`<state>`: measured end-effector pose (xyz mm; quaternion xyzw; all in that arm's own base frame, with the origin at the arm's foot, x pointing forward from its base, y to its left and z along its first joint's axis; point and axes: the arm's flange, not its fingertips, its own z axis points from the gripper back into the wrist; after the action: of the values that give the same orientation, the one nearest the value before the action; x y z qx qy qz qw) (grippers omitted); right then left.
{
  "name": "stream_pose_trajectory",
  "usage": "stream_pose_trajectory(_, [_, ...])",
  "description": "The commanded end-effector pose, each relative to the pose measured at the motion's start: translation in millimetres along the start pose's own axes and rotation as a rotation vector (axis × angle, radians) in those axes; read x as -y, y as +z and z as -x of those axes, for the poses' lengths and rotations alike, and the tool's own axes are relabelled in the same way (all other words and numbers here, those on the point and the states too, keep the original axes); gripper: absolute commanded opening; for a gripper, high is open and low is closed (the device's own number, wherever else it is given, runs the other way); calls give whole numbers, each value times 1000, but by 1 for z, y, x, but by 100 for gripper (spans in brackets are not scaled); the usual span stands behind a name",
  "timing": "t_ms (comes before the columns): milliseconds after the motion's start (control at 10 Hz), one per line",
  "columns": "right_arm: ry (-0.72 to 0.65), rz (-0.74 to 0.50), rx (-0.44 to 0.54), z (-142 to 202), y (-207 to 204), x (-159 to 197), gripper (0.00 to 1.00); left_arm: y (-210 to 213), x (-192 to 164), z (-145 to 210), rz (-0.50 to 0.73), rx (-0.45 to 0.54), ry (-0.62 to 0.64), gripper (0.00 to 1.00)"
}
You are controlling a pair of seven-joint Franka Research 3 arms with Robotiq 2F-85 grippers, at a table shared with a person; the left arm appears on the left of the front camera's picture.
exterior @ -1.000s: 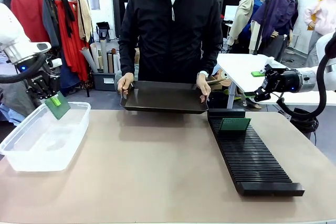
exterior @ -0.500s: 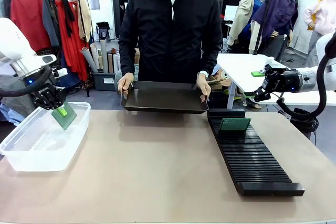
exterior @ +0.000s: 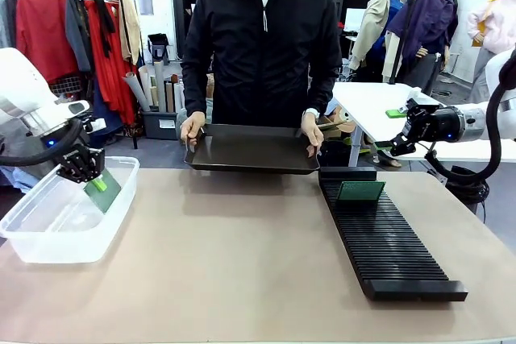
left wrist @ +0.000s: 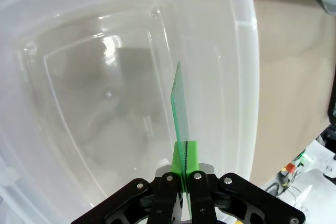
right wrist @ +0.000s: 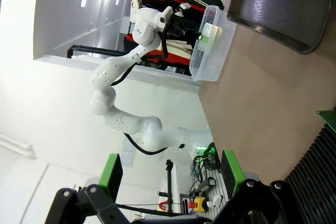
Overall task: Sort PCBs into racks and boxes based on the side picked up.
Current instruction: If the short side of the Blank PCB is picked up, insert it into the PCB Rack ; if the long side is picked up, place it in the Organizing box.
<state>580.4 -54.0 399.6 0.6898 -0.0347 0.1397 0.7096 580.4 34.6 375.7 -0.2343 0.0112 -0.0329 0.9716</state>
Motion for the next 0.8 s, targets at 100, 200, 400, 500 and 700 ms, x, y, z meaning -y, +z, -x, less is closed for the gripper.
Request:
stream_pose_trajectory(100, [21,-13,7,-1,-1,-2,100,-8,-8,8,17,30,-7,0])
stream_pose_trajectory(200, [21,-13,7,-1,-1,-2,100,-7,-7,8,15,31,-6,0])
stream_pose_trajectory(400, [21,-13,7,-1,-1,-2,100,-12,-13,9,6,13,-1,0])
stream_pose_trajectory(500, [21,-13,7,-1,-1,-2,100,-13,-15,9,-2,14,4,0])
stream_pose_trajectory(700, [21,-13,7,-1,-1,-2,100,-12,-15,10,-39,10,9,4])
